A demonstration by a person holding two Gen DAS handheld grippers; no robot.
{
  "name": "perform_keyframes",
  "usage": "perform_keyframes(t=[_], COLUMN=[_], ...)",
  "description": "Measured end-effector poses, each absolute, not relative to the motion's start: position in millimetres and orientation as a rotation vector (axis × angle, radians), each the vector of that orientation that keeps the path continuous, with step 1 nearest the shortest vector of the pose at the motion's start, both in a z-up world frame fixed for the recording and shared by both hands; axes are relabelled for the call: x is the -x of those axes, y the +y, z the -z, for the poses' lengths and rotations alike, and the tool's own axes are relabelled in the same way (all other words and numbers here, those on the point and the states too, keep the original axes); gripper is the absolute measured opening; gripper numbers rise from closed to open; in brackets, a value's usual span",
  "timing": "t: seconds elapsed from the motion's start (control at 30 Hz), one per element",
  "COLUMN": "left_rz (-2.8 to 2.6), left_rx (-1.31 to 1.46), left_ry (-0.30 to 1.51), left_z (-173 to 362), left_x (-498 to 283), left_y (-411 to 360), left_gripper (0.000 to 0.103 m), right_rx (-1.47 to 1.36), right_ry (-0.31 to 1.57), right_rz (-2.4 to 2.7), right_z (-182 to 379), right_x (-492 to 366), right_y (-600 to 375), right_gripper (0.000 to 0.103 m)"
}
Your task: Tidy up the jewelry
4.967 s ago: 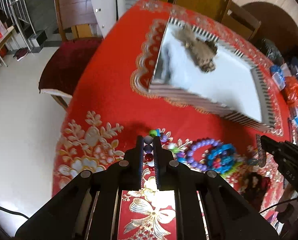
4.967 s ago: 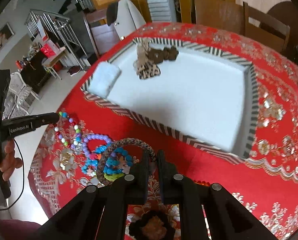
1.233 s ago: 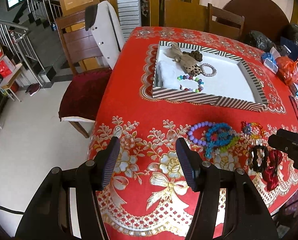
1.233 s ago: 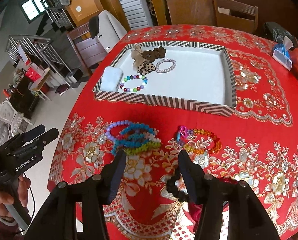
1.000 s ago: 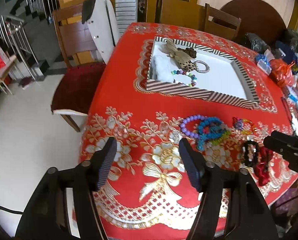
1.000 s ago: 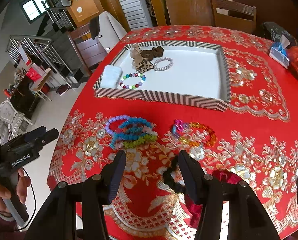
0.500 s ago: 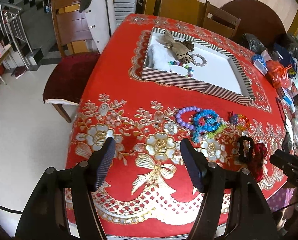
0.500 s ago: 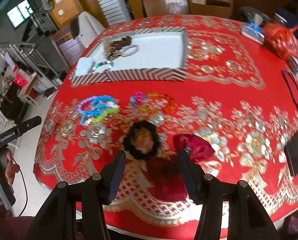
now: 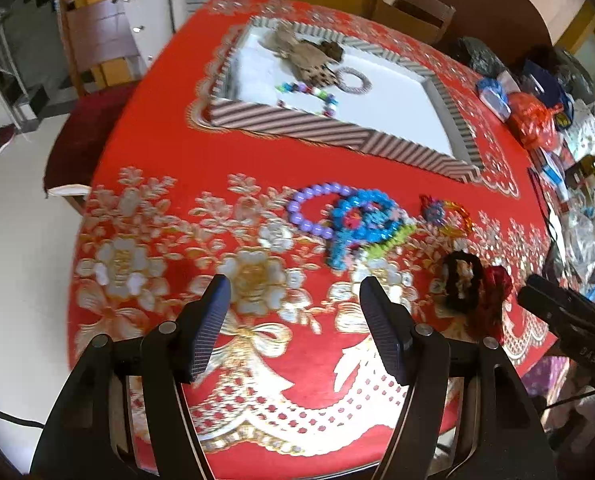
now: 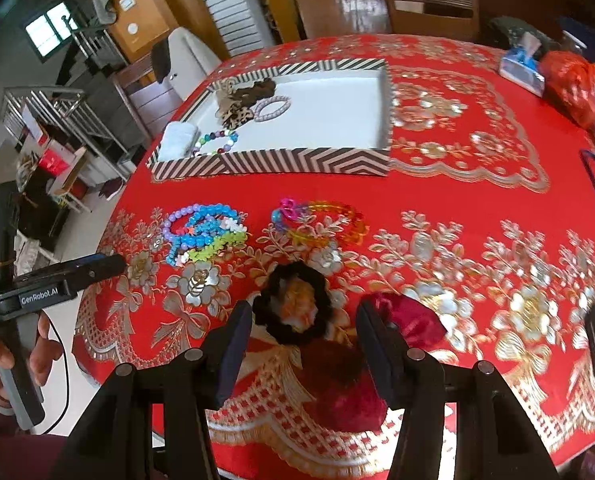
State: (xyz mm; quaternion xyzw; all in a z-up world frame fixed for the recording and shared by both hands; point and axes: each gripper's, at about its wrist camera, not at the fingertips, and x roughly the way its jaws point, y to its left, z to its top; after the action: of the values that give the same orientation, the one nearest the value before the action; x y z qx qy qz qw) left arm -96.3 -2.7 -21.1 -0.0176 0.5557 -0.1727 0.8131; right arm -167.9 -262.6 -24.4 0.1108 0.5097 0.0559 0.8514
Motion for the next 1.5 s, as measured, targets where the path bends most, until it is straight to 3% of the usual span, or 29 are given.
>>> perform_keyframes(t=[0.43,0.57,0.63,0.7,0.8,1.5], left_rz=[0.369,0.364,0.367,0.355,0.369,0.402], left_rx=[0.039,0.032,0.019,0.013,0.042,0.039], left_ry=[1.211,1.225,1.242,1.232,1.257,1.190], left_z=[47.0,54.6,60.4,61.3,65.3,23.9], left_x=[72.9,66.9,65.4,64.7,61.6,71.6], left_y=[-36.8,-44.2,-48.6,-50.7,-52.0,-38.2], left_gripper=[0.066,0.050,0.038,0.021,0.011,0.010], right_rx=[-0.179,-0.177,-0.191,-0.193,-0.175,-0.232], right_ry=[1.135,1.124,1.135,1.141,1.145,1.073], right_rz=[-0.161,-0.153,-0.162,-0.171,-0.187,-0.200], right_z=[54.1,60.6,64.9,69.6,73.3,44.2], right_x=[143.0,139.1,136.9,135.6,135.3,148.2], right_y=[-254.2,-254.7,-254.8,-253.8,-251.1,-263.4], right_gripper=[0.052,0.051,0.036,0.028,0.010,0.009])
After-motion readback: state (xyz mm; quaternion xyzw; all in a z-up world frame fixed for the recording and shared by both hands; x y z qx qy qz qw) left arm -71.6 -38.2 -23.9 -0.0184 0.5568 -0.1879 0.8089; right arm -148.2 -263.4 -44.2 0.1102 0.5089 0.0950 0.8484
